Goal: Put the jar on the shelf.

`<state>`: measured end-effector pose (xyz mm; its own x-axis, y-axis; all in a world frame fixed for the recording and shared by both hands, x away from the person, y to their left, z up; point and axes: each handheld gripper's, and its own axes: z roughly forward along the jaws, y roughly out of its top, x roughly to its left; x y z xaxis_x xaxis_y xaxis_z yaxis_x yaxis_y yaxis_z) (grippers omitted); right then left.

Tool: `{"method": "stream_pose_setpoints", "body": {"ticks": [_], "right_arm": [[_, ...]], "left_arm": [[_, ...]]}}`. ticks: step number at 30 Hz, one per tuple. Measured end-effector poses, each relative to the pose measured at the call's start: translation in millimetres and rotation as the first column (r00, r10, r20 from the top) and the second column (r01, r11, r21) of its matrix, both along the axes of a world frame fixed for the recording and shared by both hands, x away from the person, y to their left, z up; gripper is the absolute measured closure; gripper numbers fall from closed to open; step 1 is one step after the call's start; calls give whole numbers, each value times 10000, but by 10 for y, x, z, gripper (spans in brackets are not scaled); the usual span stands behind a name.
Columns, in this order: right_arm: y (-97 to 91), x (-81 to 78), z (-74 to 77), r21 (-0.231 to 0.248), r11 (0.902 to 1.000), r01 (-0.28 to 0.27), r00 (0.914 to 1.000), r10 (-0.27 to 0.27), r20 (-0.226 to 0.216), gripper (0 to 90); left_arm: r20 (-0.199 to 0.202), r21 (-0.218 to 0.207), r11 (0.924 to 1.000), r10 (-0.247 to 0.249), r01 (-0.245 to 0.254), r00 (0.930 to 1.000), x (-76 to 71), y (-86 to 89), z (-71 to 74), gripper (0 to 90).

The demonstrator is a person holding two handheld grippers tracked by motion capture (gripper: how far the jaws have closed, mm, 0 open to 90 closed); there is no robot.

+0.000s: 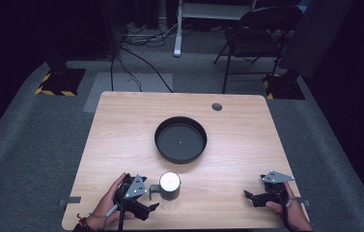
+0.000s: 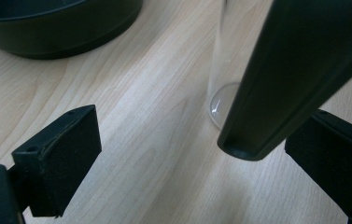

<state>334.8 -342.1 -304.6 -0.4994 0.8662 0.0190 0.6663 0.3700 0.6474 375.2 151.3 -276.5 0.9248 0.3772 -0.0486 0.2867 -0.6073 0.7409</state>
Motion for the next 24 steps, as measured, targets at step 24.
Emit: {"method": "stream_pose_setpoints", "body": {"ticks": [24], "right_arm": [[2,3,0,2,10000,9,10000,-9,-10,0]], "left_arm": [[-63,-598,9965,-589,584,9982,-49,-153,45,20]]}}
